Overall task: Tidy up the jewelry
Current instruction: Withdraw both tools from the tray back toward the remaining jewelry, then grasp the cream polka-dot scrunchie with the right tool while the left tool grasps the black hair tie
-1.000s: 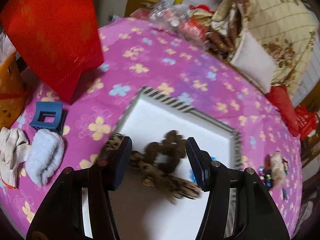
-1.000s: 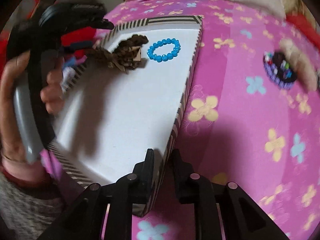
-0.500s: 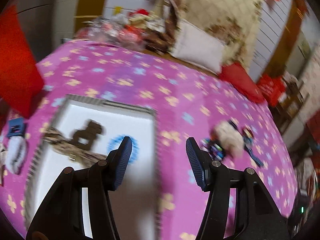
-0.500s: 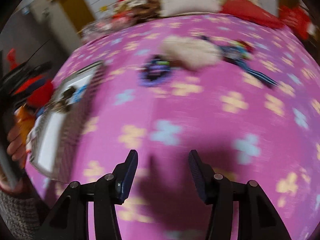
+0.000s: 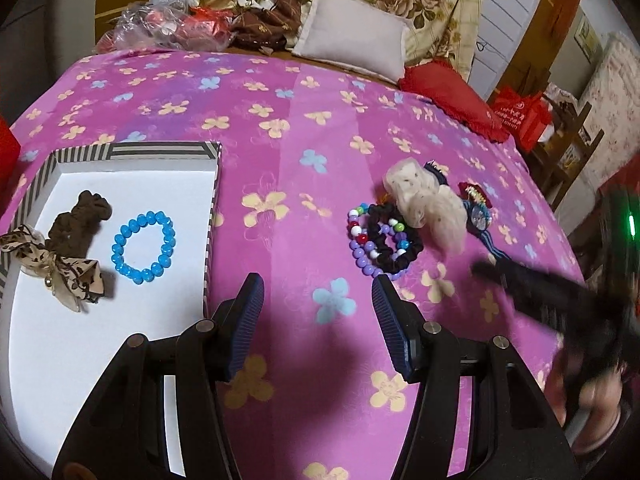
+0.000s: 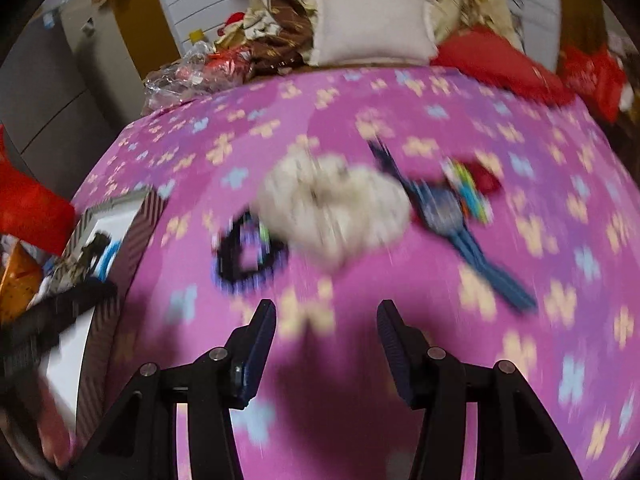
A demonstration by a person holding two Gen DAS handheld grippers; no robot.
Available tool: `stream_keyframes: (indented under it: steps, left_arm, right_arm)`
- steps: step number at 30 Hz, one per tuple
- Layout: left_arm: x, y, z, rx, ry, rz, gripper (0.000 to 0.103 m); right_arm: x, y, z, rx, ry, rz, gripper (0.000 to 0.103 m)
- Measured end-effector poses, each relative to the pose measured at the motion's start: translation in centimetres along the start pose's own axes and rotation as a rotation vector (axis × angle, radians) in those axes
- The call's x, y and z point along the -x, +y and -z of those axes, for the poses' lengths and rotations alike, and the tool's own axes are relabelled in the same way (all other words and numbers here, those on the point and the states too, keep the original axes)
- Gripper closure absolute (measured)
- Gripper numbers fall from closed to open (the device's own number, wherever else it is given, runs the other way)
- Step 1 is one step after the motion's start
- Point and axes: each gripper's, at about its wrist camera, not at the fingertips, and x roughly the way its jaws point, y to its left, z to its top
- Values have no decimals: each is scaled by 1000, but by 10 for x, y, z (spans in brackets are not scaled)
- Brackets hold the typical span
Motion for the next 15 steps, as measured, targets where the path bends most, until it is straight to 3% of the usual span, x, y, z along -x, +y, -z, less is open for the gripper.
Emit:
stream_keyframes:
  steps: [3, 7, 9, 15]
  left_arm:
    - [-7, 3, 2, -2, 14, -6, 47]
    - [-12, 9, 2, 19, 34, 7, 47]
    - [-13, 11, 1, 23, 36, 5, 47]
    - [-12, 7, 3, 11, 25, -4, 47]
  right_arm:
    - [-24, 8, -29, 5, 8, -20, 53]
    - [-58, 10, -43, -19, 65, -8, 55]
    - [-61, 4, -40, -34, 78, 19, 82]
    - [-22, -31, -10, -126, 49, -27, 92]
